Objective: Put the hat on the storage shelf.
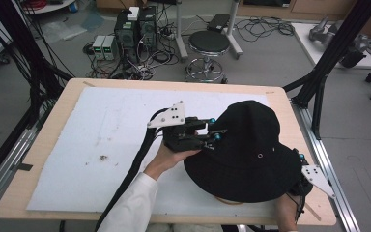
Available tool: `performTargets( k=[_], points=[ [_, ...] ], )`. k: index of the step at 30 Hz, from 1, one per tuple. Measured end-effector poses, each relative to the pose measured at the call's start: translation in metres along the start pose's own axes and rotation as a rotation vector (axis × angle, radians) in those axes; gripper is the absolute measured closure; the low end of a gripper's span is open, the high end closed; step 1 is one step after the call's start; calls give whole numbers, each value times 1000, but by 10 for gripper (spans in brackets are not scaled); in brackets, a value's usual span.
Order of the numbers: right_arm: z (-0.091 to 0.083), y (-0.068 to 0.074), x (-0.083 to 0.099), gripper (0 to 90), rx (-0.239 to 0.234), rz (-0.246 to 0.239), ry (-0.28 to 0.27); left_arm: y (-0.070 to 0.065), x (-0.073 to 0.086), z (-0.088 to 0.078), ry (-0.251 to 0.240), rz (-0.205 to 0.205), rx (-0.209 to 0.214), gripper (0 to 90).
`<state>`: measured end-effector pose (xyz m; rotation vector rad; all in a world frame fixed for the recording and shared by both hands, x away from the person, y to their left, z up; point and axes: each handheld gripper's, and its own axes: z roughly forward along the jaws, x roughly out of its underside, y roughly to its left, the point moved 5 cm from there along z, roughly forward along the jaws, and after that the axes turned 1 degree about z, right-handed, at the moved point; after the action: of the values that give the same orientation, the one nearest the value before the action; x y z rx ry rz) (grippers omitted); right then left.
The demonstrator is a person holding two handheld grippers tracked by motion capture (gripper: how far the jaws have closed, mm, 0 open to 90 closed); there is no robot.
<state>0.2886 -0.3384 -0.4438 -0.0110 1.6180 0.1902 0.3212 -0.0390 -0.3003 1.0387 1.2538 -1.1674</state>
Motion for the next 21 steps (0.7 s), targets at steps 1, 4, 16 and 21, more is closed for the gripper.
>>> performTargets(
  k=[1, 4, 16, 21],
  points=[
    [0, 0, 0, 151, 0, 0, 0, 1, 0, -2, -17, -14, -2, 680],
    [0, 0, 0, 151, 0, 0, 0, 2, 0, -4, -30, -20, -12, 649],
    [0, 0, 0, 151, 1, 1, 2, 14, -3, -36, -126, -19, -149, 472],
    [-1, 0, 0, 151, 2, 4, -5, 20, 2, -56, -139, 1, -257, 416]
  ],
)
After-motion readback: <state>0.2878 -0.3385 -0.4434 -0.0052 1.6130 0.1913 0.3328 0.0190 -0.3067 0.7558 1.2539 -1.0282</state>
